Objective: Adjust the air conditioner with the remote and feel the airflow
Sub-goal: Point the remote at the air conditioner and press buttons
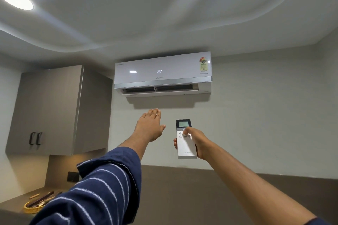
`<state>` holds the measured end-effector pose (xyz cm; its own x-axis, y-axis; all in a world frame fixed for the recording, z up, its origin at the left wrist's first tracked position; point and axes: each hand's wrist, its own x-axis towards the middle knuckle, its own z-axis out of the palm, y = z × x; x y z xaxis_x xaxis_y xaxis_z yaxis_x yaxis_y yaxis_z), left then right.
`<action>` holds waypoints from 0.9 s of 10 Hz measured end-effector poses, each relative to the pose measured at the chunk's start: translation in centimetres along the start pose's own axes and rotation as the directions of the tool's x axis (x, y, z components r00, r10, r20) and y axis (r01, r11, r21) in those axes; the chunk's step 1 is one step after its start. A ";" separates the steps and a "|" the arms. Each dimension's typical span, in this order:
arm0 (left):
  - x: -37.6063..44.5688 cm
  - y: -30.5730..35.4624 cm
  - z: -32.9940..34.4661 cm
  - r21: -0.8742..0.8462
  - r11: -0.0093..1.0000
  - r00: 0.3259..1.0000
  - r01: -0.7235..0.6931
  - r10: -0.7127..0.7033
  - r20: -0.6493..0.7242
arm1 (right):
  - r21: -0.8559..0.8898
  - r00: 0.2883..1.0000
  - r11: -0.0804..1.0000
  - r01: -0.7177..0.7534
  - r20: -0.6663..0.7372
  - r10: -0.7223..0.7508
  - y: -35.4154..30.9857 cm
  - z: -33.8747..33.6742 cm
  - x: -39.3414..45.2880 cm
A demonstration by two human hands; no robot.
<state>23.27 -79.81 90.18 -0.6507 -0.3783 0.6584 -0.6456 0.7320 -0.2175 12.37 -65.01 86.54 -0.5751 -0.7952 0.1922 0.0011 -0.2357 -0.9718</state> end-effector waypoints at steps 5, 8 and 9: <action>0.6 -0.3 0.7 -0.006 1.000 1.000 -0.009 0.009 0.008 | -0.029 1.000 1.000 0.007 -0.008 -0.008 0.7 0.2 1.4; 0.2 -0.9 1.2 -0.019 1.000 1.000 -0.009 0.009 0.026 | -0.008 1.000 1.000 0.008 0.000 -0.008 1.2 0.9 1.1; 0.1 -0.7 1.2 -0.021 1.000 1.000 -0.013 0.014 0.028 | -0.008 1.000 1.000 0.012 -0.009 -0.012 1.2 0.7 1.0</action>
<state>23.18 -80.98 89.56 -0.6702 -0.3836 0.6353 -0.6286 0.7485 -0.2111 12.43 -66.48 85.62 -0.5821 -0.7874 0.2030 -0.0123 -0.2411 -0.9704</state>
